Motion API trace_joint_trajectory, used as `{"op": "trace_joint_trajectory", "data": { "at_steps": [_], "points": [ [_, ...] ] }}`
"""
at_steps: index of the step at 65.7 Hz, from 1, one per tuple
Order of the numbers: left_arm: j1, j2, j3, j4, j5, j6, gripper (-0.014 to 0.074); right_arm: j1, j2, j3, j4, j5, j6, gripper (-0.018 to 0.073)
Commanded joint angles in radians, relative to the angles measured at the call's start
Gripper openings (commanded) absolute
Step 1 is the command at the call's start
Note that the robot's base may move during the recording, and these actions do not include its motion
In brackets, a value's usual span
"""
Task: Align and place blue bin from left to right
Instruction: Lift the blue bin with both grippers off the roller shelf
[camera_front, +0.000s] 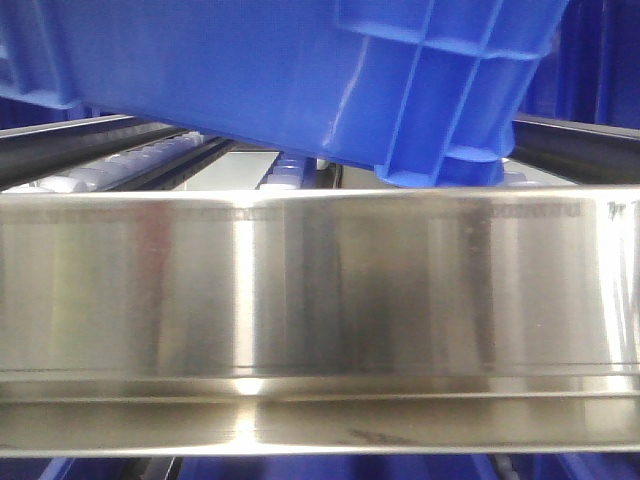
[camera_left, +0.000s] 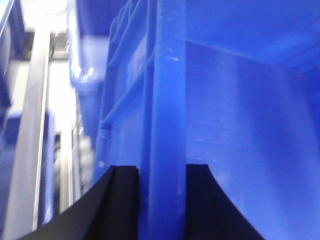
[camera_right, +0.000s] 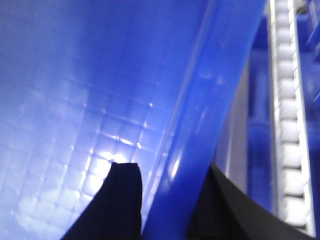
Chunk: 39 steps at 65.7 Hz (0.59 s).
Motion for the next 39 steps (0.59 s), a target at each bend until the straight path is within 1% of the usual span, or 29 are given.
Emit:
{"op": "trace_joint_trajectory", "data": {
  "at_steps": [1,32,39],
  "points": [
    [-0.005,-0.031,-0.021,-0.004,-0.079,-0.010,-0.0111,-0.003,-0.020,-0.010,0.003,-0.030,-0.025,-0.0071],
    [-0.005,-0.031,-0.021,-0.008,0.089,-0.010,-0.0111,-0.003,-0.020,-0.010,0.003,0.011,0.011,-0.0071],
    [-0.005,-0.031,-0.021,-0.021,0.133,-0.010,-0.0111,-0.025,-0.020,-0.010,0.027,0.023,0.011,-0.0071]
  ]
}}
